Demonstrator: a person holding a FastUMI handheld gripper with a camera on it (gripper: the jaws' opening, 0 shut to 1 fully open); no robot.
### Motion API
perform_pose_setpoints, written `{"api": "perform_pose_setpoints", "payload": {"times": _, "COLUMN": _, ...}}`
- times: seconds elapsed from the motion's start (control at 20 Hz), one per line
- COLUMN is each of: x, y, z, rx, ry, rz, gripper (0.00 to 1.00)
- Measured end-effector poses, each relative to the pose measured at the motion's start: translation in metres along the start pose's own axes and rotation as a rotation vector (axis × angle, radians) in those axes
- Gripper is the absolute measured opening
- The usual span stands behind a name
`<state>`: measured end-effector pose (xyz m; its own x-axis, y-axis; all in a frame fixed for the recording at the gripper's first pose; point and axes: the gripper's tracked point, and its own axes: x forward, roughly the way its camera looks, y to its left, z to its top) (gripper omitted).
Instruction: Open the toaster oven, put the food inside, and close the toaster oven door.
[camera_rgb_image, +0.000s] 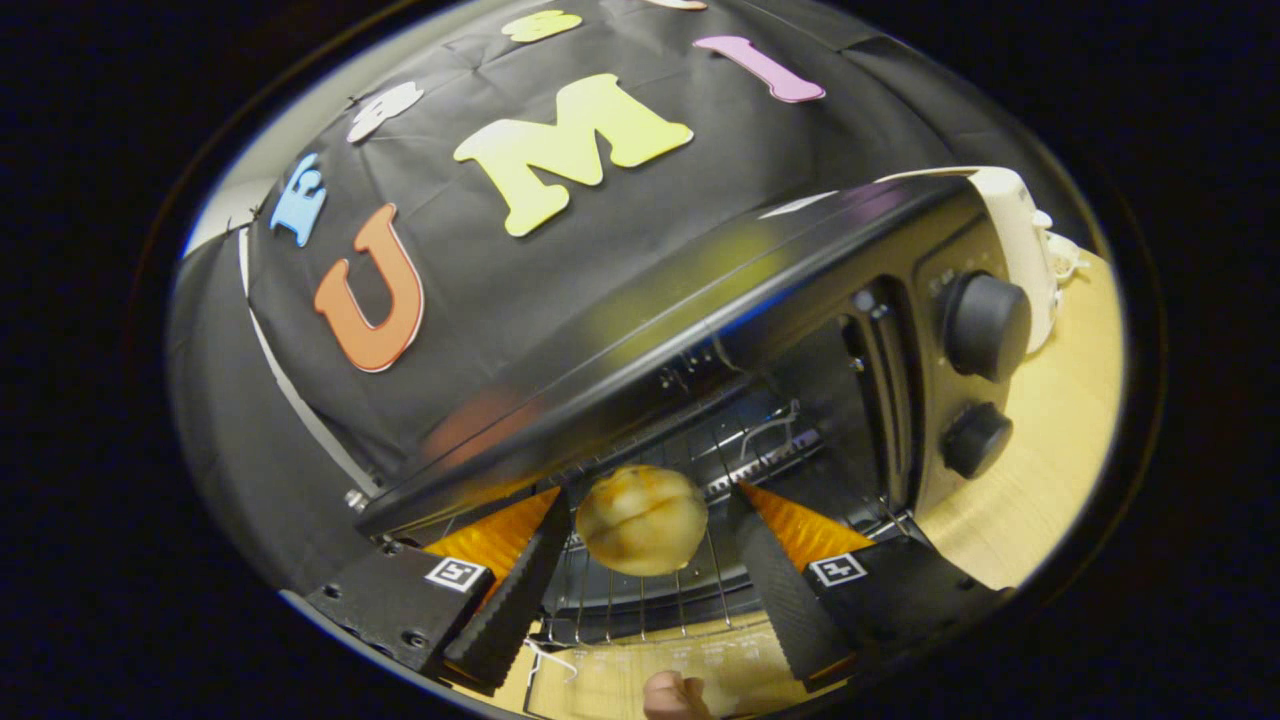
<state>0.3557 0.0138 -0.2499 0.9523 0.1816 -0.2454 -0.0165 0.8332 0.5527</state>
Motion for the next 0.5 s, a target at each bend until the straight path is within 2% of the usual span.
{"api": "perform_pose_setpoints", "payload": {"times": 0.3, "x": -0.054, "y": 0.002, "z": -0.022, "rx": 0.001, "ry": 0.029, "rz": 0.023, "gripper": 1.00}}
{"api": "perform_pose_setpoints", "payload": {"times": 0.5, "x": -0.088, "y": 0.006, "z": -0.041, "rx": -0.052, "ry": 0.034, "rz": 0.034, "gripper": 1.00}}
